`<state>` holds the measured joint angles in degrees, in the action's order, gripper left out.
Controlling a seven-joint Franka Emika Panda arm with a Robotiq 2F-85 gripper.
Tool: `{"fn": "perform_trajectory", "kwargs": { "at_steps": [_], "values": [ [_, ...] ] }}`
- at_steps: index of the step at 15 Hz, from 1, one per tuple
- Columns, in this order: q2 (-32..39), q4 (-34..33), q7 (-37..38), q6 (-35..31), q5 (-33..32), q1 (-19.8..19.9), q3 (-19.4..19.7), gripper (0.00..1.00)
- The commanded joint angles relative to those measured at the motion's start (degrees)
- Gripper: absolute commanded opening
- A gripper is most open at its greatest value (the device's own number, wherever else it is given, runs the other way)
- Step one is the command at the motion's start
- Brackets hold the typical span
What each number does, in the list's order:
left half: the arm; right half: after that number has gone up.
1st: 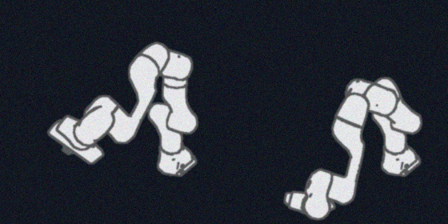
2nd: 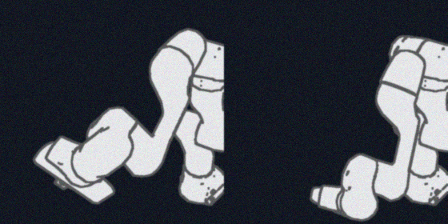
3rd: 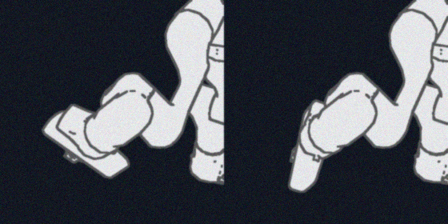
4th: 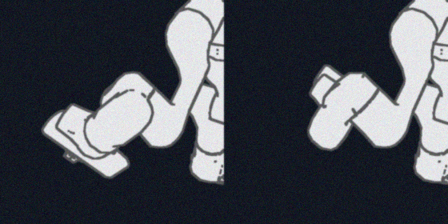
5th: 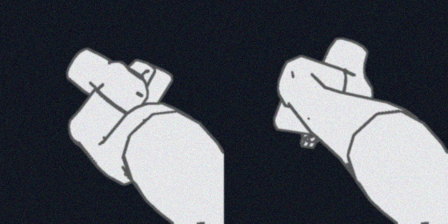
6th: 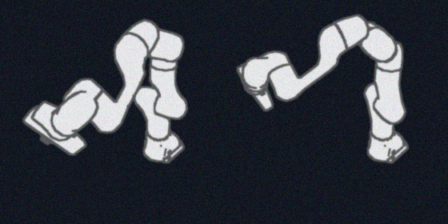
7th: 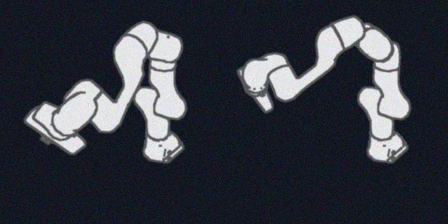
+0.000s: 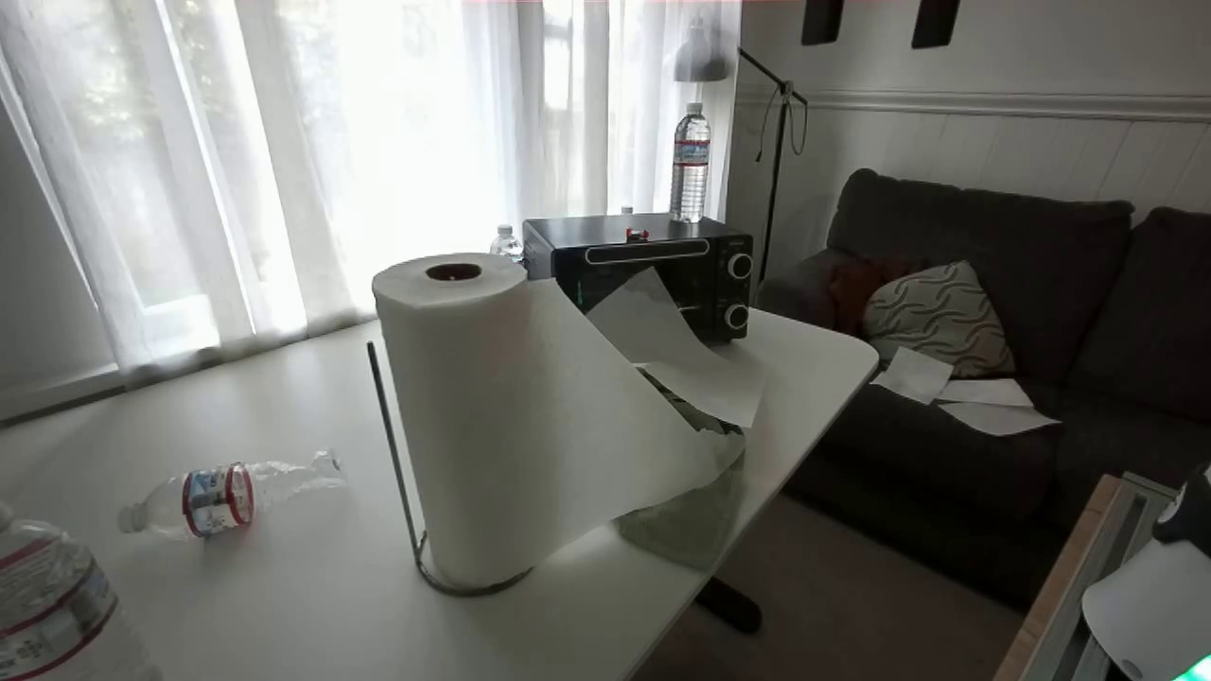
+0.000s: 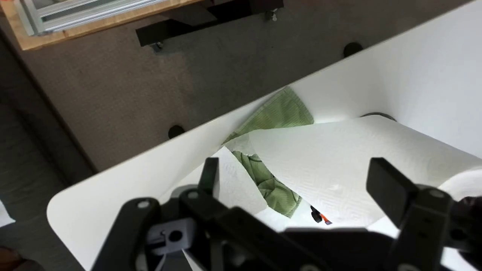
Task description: Move the roll of paper towels to the left
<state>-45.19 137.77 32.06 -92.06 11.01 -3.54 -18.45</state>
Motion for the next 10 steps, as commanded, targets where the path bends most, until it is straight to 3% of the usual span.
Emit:
{"fn": "perform_trajectory", "kwargs": {
  "at_steps": [1, 6, 10],
  "values": [
    [2.8, -0.9, 7.7, -2.9, 5.4, 1.1, -1.7, 1.00],
    [6.6, 0.3, 17.5, -10.8, 12.3, 0.2, -2.2, 1.00],
    [10.7, 0.1, 26.0, -15.8, 11.9, -0.9, -5.7, 1.00]
  ]
}}
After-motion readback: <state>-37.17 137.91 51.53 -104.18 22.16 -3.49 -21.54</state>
